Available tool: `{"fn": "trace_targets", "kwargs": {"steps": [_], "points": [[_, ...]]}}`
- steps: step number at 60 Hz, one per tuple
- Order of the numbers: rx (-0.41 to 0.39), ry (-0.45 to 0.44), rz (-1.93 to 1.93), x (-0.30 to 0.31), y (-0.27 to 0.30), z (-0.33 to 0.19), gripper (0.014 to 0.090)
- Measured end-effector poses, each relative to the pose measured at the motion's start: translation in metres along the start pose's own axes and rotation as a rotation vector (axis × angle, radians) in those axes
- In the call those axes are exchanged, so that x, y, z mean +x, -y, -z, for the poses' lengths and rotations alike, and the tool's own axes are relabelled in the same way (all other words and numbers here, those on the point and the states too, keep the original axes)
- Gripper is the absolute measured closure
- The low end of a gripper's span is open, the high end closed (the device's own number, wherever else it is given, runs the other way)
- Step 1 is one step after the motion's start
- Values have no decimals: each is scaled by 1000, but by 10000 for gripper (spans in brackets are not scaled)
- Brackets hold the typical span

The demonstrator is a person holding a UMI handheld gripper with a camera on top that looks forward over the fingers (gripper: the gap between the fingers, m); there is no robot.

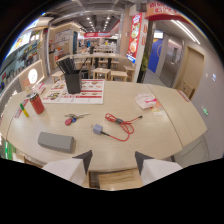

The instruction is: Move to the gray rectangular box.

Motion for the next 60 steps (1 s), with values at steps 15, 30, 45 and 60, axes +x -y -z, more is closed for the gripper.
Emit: {"fn": "trace_targets", "kwargs": {"steps": [15, 30, 45, 60], "points": [[-3, -13, -1, -15, -11, 9, 197], [-14, 15, 12, -69, -24, 15, 201], [-7, 49, 12, -149, -30, 20, 198], [16, 58, -8, -205, -23, 1, 202]]}}
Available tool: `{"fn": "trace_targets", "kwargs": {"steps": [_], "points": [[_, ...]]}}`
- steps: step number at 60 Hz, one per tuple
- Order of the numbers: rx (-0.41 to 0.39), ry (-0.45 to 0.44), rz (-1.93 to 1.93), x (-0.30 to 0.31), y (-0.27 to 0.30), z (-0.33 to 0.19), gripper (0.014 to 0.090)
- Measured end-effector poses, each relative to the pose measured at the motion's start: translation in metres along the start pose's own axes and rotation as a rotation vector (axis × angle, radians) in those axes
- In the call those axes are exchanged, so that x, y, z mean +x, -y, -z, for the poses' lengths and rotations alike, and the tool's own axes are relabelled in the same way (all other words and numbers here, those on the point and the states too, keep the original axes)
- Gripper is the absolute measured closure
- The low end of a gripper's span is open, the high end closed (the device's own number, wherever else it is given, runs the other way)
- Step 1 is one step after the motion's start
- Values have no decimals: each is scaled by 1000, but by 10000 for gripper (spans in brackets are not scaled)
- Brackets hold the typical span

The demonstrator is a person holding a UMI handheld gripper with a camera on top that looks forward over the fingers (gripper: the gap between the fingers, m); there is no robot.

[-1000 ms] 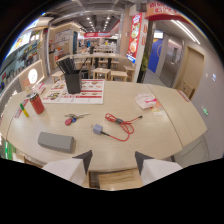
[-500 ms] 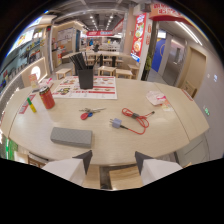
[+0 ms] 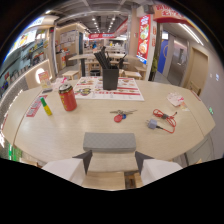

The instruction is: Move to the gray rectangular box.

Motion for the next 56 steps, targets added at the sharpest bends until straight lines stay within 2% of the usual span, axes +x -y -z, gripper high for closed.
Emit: {"fn": "trace_targets", "kwargs": {"steps": [27, 56], "points": [[14, -29, 16, -17, 19, -66, 200], [-1, -29, 3, -14, 17, -71, 201]]}}
